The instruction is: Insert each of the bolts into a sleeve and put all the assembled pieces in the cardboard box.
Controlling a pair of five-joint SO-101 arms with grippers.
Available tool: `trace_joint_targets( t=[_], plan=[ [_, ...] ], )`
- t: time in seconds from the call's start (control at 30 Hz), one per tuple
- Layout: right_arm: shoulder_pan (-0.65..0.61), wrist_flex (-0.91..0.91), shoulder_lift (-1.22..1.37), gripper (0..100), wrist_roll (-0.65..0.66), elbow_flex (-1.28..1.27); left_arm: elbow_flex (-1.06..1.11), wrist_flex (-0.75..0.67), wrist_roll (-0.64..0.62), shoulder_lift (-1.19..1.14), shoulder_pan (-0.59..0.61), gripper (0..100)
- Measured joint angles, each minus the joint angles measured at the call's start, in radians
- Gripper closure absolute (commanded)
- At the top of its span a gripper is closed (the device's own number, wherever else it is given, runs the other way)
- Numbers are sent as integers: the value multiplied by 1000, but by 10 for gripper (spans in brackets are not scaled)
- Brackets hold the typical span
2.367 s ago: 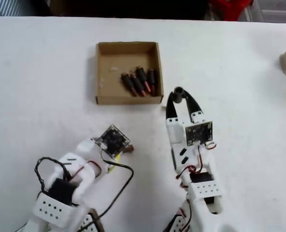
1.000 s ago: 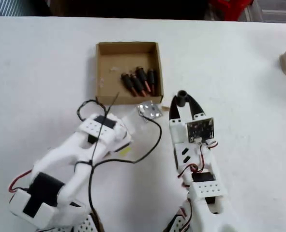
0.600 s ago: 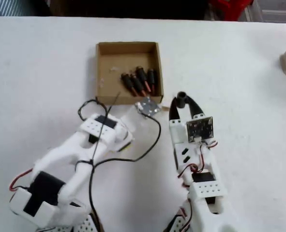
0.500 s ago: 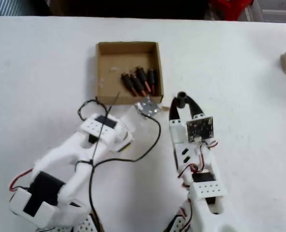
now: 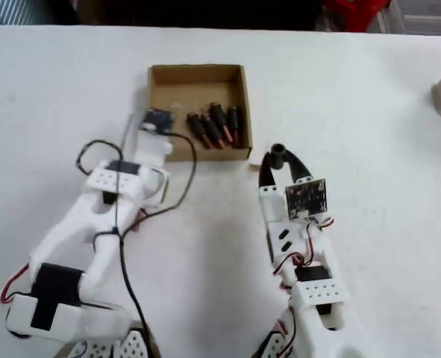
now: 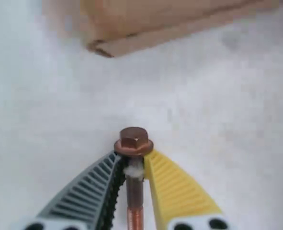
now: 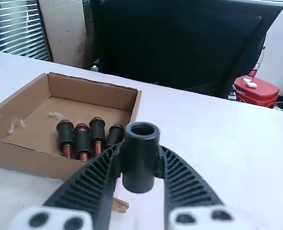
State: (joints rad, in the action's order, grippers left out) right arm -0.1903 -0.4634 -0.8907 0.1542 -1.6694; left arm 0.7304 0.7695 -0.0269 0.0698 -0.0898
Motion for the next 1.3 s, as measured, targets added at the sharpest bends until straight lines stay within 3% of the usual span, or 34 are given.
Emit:
trace_joint_targets(
  t=[0.17, 0.43, 0.63, 0.9, 1.13, 1.3],
  plan=[
    [-69, 61, 0, 982, -66, 0, -20, -40, -89, 0, 101, 979],
    [-155, 68, 0, 982, -141, 0, 112, -333, -97, 61, 198, 977],
    [-227, 68, 0, 982, -146, 0, 321, -589, -97, 247, 198, 976],
    [-284, 58, 0, 982, -146, 0, 450, -825, -98, 402, 198, 977],
    [-295, 8, 0, 982, -146, 0, 632, -1226, -98, 506, 91, 978],
    [-324, 5, 0, 982, -146, 0, 647, -1307, -98, 582, 12, 978]
  ],
)
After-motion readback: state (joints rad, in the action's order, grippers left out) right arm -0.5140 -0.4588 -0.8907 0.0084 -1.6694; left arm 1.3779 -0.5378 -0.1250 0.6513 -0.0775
